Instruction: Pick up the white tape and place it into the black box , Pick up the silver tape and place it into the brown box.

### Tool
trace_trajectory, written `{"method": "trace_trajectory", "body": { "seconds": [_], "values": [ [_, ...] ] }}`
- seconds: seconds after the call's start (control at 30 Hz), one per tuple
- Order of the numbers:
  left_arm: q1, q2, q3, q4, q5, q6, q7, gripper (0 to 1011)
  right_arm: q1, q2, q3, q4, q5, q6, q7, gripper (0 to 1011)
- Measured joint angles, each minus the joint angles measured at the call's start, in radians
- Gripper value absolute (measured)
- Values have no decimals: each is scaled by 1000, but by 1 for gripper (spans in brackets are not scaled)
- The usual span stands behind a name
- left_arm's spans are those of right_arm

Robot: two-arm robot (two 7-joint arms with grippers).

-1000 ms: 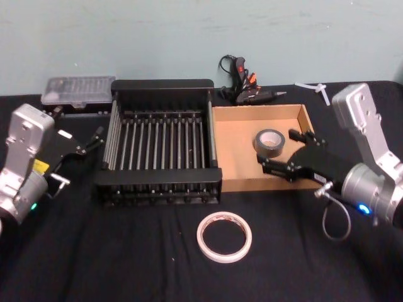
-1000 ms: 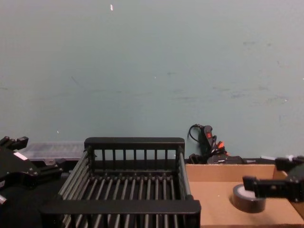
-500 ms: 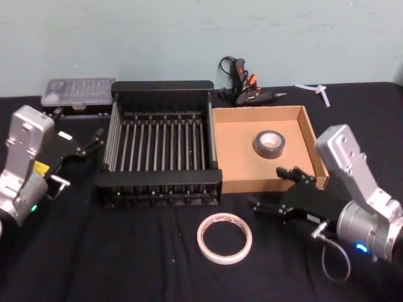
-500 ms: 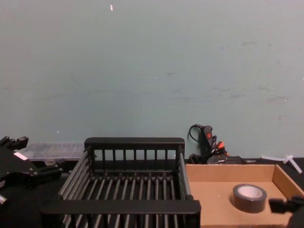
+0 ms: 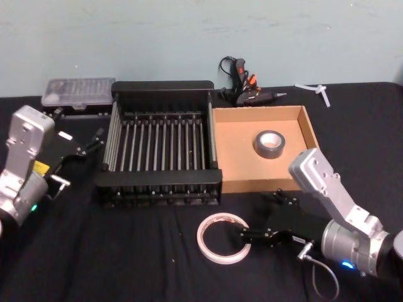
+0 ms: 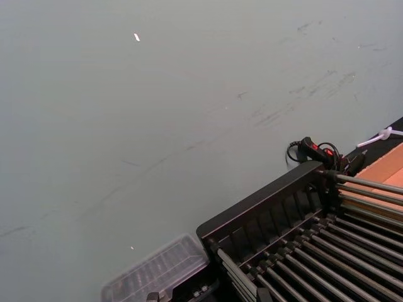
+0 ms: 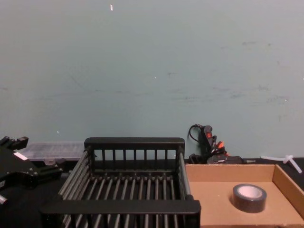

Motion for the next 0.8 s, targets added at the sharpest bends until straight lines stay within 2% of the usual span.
{"method": "trace_trajectory", "body": {
  "seconds": [0.4, 0.8],
  "values": [
    [0, 0, 0, 0, 0, 0, 0, 1001, 15, -17, -33, 31, -25, 12, 6, 1002],
    [0, 0, 0, 0, 0, 0, 0, 1001, 23, -36, -46, 52, -44, 17, 7, 1002]
  ]
}}
